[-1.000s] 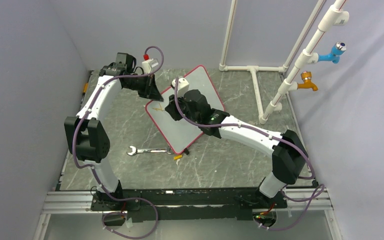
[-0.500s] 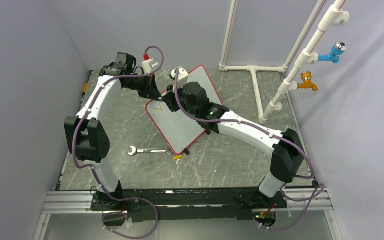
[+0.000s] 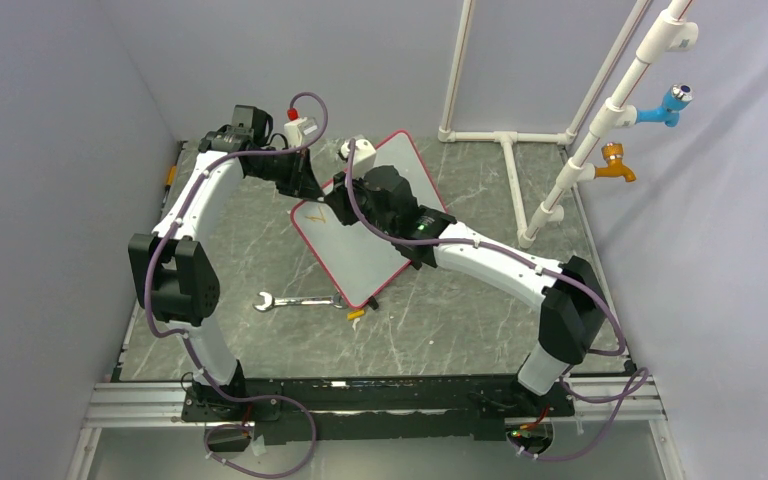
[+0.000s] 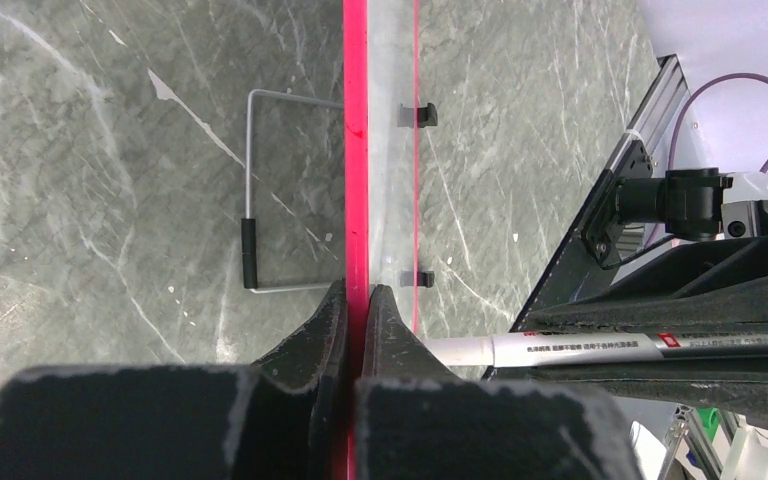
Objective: Write a sentence on the whiteboard
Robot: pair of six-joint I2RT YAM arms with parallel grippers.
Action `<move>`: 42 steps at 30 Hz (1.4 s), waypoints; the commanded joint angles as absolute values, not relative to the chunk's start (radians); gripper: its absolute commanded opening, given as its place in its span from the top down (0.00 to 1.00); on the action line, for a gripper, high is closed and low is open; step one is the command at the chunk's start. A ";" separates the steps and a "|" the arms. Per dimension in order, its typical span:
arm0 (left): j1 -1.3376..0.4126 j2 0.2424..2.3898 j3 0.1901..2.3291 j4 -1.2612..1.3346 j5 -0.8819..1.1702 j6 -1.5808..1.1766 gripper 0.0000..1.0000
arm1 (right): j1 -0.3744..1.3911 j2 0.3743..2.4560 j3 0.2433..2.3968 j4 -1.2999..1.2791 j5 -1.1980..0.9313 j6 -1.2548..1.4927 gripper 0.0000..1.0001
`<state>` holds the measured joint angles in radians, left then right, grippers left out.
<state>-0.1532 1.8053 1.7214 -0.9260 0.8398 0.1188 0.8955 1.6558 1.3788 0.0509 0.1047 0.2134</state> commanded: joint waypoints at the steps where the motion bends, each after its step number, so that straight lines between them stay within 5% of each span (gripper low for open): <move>1: -0.170 1.771 1.714 -0.904 0.768 0.200 1.00 | 0.899 1.621 1.357 0.059 0.108 0.228 1.00; 42: -0.172 1.769 1.718 -0.910 0.767 0.199 1.00 | 0.905 1.661 1.356 0.060 0.131 0.221 1.00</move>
